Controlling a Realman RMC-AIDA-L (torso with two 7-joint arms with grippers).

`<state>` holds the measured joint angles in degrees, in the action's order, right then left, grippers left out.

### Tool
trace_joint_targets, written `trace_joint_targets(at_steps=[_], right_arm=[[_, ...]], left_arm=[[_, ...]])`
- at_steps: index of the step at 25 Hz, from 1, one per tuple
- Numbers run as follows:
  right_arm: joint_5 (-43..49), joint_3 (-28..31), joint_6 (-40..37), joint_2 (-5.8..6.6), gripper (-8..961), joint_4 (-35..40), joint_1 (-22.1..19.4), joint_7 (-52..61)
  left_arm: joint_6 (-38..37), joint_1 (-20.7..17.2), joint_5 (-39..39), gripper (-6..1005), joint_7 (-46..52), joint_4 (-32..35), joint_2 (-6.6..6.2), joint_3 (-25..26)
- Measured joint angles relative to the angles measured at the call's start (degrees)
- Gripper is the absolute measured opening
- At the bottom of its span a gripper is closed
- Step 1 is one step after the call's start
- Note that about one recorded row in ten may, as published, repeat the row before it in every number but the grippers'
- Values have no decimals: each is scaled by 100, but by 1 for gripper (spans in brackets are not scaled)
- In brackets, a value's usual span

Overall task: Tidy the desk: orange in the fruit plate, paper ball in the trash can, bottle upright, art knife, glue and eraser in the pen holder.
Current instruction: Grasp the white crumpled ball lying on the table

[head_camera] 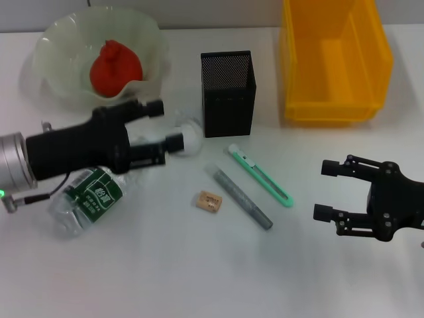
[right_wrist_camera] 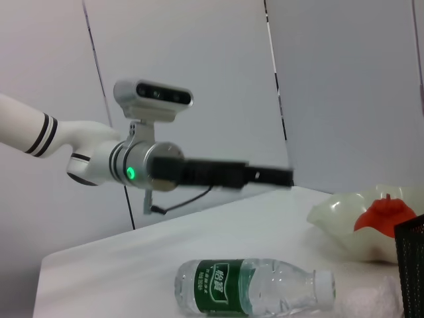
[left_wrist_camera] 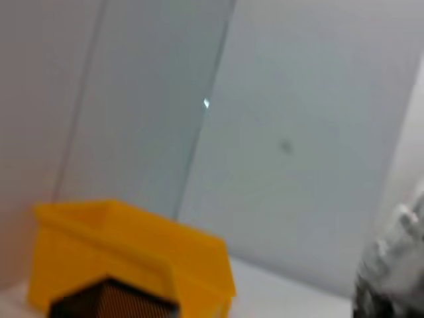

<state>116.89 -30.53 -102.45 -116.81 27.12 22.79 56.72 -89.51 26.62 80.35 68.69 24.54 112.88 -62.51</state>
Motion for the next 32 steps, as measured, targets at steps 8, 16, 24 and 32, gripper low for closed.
trace_joint_targets(at_steps=[8,16,24,32], right_arm=[[1,-6,27,1,807,-41,32,4],[5,4,43,0,807,-49,-63,6],[2,23,44,0,807,-49,-164,6],[0,68,229,1,806,-67,-203,5]], left_arm=[[9,15,527,853,-163,58,8,62],[693,186,811,847,339,788,175,175],[1297,671,1927,841,1349,1302,262,190],[1527,1149,3260,834,1898,1546,432,208]])
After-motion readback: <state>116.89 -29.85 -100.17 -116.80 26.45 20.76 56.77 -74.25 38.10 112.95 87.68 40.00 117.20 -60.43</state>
